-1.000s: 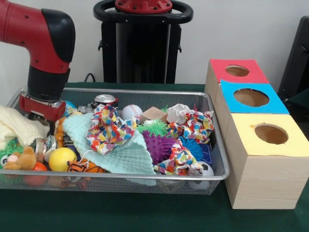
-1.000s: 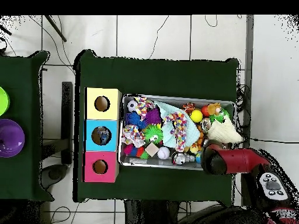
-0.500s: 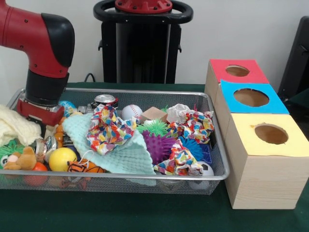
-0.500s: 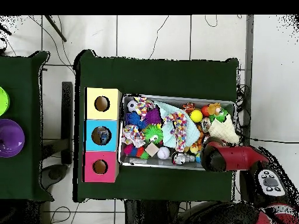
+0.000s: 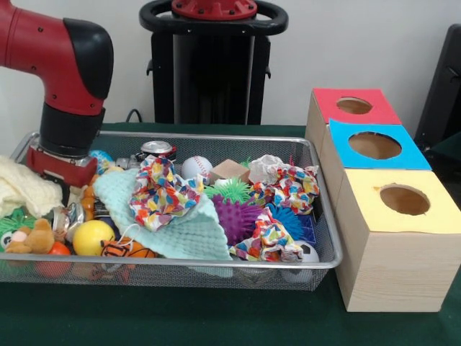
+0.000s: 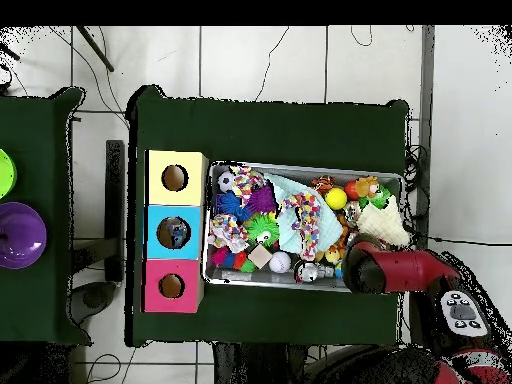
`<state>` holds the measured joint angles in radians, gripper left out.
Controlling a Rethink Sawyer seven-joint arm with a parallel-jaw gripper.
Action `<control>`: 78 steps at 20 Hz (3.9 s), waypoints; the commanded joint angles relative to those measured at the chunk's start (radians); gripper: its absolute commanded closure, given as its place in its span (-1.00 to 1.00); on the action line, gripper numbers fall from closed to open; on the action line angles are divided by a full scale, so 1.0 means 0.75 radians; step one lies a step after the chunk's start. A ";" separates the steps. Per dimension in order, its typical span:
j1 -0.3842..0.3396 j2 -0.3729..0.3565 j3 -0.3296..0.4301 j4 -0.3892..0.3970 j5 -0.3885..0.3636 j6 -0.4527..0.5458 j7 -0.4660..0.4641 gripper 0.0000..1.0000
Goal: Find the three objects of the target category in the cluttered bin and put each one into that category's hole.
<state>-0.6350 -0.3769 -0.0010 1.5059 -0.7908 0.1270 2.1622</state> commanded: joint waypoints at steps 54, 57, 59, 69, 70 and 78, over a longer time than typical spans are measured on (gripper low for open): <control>0.465 -0.209 -0.077 0.364 0.457 -0.284 0.218 -1.00; 0.375 -0.207 0.018 0.354 0.405 -0.282 0.159 -1.00; 0.285 -0.196 0.113 0.335 0.361 -0.243 0.097 -1.00; -0.296 -0.139 0.679 0.296 0.342 0.290 -0.378 -1.00; -0.322 -0.157 0.700 0.307 0.350 0.328 -0.395 -1.00; -0.367 -0.221 0.756 0.372 0.294 0.359 -0.310 -1.00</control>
<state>-0.9181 -0.5406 0.4158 1.7199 -0.5117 0.3296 2.1603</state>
